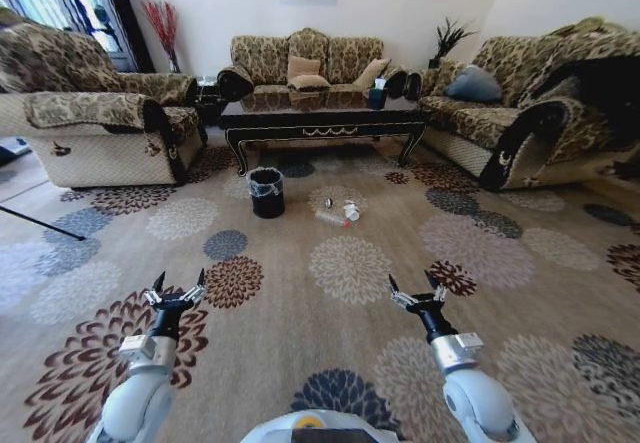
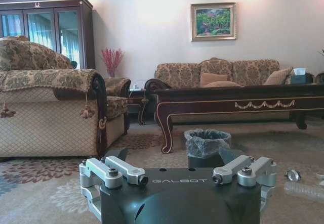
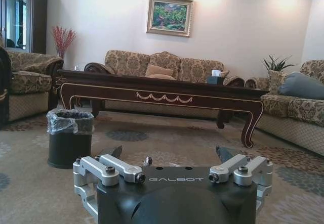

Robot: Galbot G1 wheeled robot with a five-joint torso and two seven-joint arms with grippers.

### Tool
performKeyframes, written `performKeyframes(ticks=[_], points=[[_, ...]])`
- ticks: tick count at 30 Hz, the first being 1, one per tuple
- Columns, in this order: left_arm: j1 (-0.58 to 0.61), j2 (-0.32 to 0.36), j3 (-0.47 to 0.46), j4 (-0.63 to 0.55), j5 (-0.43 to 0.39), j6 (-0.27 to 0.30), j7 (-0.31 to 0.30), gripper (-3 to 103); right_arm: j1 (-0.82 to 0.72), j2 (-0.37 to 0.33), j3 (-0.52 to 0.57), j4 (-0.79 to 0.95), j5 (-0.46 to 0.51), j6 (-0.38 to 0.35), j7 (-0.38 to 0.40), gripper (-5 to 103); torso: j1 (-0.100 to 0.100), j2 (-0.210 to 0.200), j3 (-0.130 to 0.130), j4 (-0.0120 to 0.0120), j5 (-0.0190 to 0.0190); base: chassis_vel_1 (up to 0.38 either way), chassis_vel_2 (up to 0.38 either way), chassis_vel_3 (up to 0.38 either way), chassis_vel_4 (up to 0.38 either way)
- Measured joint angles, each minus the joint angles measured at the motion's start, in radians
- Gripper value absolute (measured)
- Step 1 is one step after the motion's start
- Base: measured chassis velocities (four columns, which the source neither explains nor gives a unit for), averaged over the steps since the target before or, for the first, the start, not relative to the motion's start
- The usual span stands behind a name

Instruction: Move to the front of the table and pick up the trash from the floor, then place it into the trash bin.

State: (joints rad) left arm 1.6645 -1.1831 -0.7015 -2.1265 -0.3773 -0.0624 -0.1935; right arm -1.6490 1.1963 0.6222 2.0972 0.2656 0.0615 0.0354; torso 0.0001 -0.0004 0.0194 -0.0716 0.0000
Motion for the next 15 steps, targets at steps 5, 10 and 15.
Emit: performKeyframes(ticks=[5,10,15], points=[[-0.006,0.003,-0.002,0.006,0.000,0.002,0.000,100,0.004,0.001,-0.004,-0.003,-0.001,-0.001,0.001,100,0.000,0.000,0.001,0.0000,-0.0001,-0.130,0.140,0.109,-0.123],[-0.010,0.004,-0.001,0.011,0.001,0.005,-0.001,100,0.006,0.001,-0.007,-0.005,-0.001,-0.004,0.002,100,0.000,0.000,0.001,0.0000,-0.0002,-0.108,0.132,0.111,-0.111],[-0.010,0.003,0.000,0.014,0.005,0.006,-0.002,100,0.004,0.006,-0.013,-0.006,-0.006,-0.004,0.002,100,0.000,0.000,0.001,0.0000,-0.0001,-0.145,0.139,0.134,-0.123]])
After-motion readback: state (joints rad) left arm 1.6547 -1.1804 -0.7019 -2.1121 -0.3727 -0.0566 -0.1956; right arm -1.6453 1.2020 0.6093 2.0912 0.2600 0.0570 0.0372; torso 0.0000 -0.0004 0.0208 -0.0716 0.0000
